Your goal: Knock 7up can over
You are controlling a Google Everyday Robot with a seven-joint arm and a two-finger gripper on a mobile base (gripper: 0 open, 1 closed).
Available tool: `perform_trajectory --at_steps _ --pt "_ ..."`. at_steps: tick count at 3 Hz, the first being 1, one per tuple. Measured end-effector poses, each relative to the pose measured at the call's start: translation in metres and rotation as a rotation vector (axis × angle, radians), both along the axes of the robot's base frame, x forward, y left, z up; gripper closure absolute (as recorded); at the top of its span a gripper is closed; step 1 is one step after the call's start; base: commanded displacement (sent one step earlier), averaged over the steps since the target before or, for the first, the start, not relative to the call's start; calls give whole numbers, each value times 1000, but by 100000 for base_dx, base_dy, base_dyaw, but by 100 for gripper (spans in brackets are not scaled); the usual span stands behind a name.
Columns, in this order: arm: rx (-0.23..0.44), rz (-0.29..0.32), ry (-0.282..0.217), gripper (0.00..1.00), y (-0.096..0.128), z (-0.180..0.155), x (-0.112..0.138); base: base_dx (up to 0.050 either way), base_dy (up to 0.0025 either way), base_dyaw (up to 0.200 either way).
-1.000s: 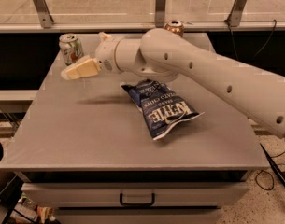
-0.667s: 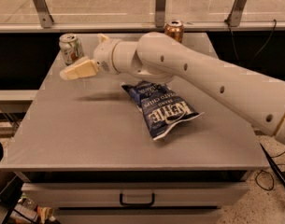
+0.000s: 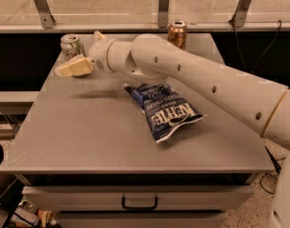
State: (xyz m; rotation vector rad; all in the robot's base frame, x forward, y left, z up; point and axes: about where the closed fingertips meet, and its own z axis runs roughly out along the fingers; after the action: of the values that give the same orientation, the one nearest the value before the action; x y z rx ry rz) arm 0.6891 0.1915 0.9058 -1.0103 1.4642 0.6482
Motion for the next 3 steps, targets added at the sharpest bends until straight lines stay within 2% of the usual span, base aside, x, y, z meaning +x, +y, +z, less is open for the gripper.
perform_trajectory --at_steps 1,2,3 --pt "5 -9 18 0 9 -7 4 0 0 0" --pt "32 -28 38 15 8 -19 9 0 0 0" --pt "33 -22 38 38 11 -19 7 0 0 0"
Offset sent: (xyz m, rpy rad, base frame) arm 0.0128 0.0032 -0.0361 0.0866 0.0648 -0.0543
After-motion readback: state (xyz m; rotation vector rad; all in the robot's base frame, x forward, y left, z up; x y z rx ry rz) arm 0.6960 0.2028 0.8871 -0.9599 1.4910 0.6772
